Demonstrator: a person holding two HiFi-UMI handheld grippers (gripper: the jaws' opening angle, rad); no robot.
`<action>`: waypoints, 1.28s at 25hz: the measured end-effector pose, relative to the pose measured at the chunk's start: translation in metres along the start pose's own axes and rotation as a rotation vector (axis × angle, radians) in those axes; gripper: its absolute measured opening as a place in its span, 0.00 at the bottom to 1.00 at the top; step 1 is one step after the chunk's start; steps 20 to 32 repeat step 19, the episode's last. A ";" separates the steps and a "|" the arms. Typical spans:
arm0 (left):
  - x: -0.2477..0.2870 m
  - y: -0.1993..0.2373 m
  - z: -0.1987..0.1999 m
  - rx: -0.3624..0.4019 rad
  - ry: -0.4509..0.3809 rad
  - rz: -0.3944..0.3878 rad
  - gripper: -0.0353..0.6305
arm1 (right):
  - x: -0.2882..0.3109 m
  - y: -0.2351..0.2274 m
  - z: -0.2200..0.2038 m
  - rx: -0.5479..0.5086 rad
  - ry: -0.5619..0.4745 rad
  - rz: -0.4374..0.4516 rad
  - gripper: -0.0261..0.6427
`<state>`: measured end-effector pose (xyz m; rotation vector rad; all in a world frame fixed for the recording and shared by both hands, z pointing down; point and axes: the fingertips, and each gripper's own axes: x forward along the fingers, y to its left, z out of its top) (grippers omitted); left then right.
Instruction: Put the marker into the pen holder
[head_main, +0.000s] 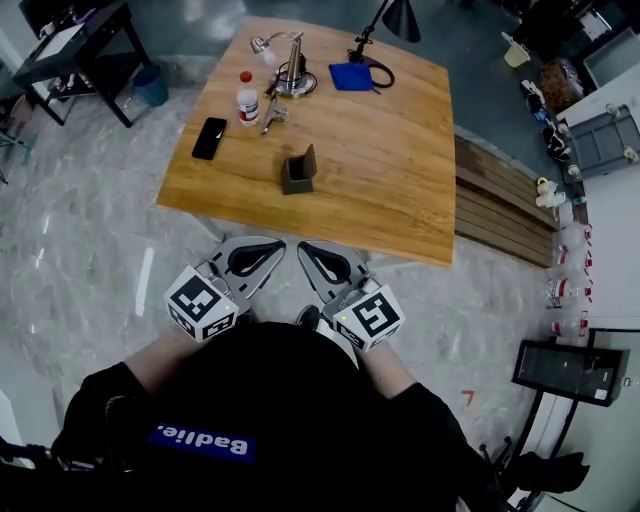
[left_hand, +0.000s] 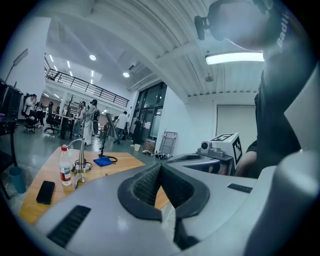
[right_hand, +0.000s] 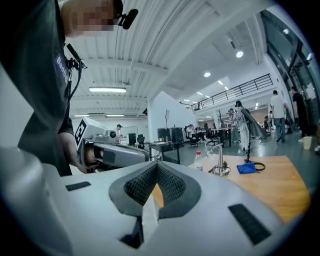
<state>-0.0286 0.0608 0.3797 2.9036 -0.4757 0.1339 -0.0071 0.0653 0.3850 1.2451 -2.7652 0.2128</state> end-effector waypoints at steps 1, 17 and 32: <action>-0.001 0.001 -0.001 0.000 0.002 -0.003 0.06 | 0.001 0.000 -0.001 -0.003 0.005 -0.001 0.05; 0.000 0.007 0.001 0.010 0.006 -0.016 0.07 | 0.015 -0.002 -0.001 -0.005 0.023 0.004 0.05; 0.000 0.007 0.001 0.009 0.007 -0.017 0.07 | 0.015 -0.001 -0.001 -0.008 0.028 0.006 0.05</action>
